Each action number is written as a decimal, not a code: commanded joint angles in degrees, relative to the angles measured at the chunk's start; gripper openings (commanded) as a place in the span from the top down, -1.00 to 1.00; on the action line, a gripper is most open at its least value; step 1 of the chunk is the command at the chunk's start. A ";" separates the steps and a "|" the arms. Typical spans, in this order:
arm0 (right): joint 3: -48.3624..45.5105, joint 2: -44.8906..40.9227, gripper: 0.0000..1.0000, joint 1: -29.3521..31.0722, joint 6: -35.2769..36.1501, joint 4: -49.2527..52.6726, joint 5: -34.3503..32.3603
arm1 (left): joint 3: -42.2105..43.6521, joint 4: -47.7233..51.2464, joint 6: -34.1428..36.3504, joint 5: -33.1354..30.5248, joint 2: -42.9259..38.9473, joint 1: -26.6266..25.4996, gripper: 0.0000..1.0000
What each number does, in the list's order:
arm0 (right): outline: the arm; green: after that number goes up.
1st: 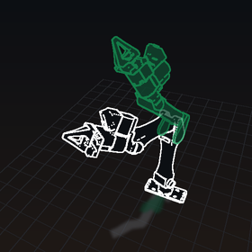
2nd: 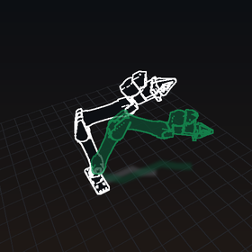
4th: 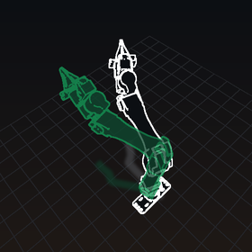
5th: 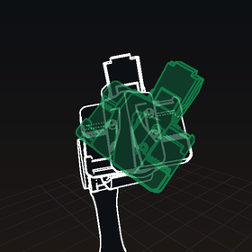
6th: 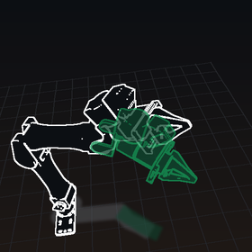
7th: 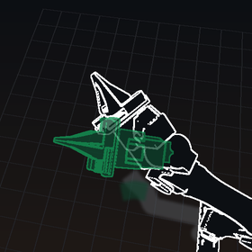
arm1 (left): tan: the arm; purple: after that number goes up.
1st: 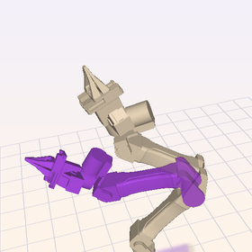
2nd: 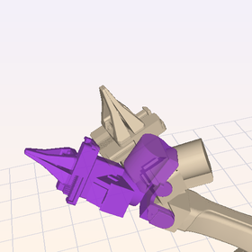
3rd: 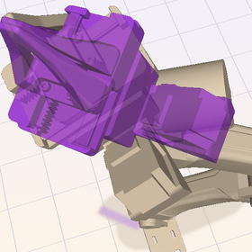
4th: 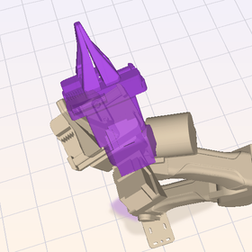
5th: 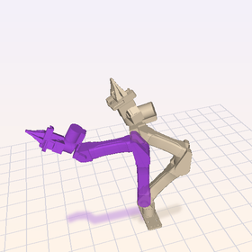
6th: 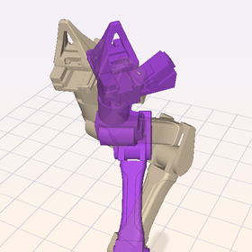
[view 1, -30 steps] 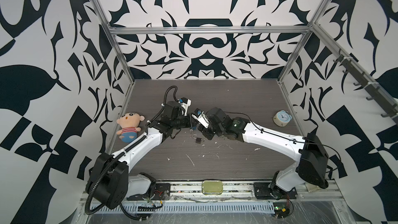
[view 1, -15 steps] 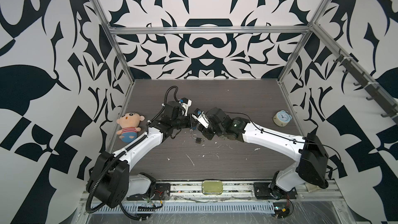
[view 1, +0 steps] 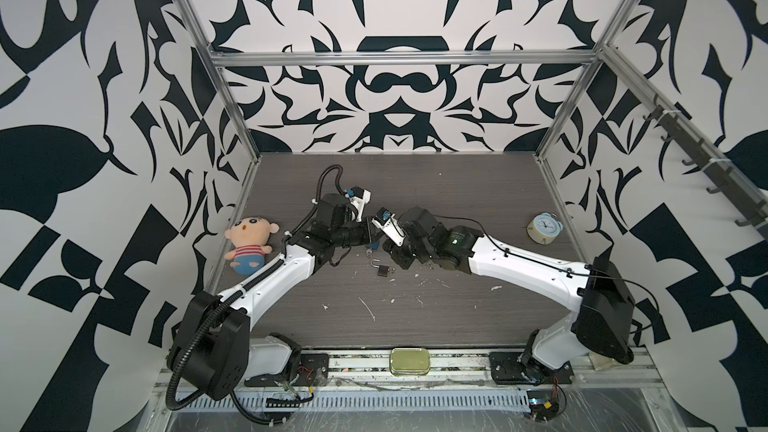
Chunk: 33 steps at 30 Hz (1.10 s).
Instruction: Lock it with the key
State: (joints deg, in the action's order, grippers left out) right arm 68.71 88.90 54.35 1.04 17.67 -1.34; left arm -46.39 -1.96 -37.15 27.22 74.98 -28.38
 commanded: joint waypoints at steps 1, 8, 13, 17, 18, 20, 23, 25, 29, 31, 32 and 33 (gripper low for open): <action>0.69 -3.11 0.05 0.21 -1.54 -4.84 3.22 | 0.51 -1.15 -0.84 -2.38 -1.50 -0.20 1.00; -2.92 -8.10 -0.39 -3.54 -7.63 -7.27 10.42 | 0.39 -0.80 -2.76 -7.91 -7.87 -0.18 1.00; -9.74 -14.22 -0.34 -12.01 -15.36 -14.74 22.47 | 0.35 0.18 -4.01 -9.53 -11.43 -0.22 1.00; -13.20 -15.92 -0.31 -16.72 -20.00 -19.49 30.87 | 0.12 1.16 -4.56 -9.62 -12.99 -0.27 1.00; -13.94 -16.18 -0.30 -16.90 -20.43 -20.35 31.54 | 0.28 1.21 -5.05 -9.33 -13.19 -0.25 1.00; -15.03 -16.10 -0.29 -16.90 -21.02 -21.48 32.21 | 0.59 1.10 -5.84 -9.22 -13.56 -0.25 1.00; -16.30 -15.59 -0.24 -16.79 -21.66 -22.93 32.87 | 1.20 0.90 -6.91 -8.95 -13.80 -0.26 1.00; -17.36 -15.47 -0.20 -16.42 -22.14 -24.72 33.02 | 1.22 0.81 -7.47 -8.67 -13.89 -0.40 1.00; -17.89 -15.46 -0.19 -14.42 -20.42 -25.70 30.67 | 0.87 0.81 -8.00 -8.50 -13.88 -1.12 1.00; -17.43 -15.06 -0.19 -13.34 -19.29 -25.80 29.51 | 0.59 0.81 -8.57 -8.41 -13.75 -1.62 1.00; -17.09 -14.82 -0.18 -13.05 -18.94 -25.78 29.17 | 0.43 0.81 -8.70 -8.42 -13.80 -1.83 1.00; -16.86 -14.39 -0.17 -12.65 -18.47 -26.00 28.87 | 0.18 0.81 -8.86 -8.49 -13.68 -2.15 1.00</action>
State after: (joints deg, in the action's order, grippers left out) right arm 50.54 74.26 40.69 -19.05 -4.69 28.64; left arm -45.60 -0.93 -44.60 18.24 62.37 -29.87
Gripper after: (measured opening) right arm 0.588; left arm 0.070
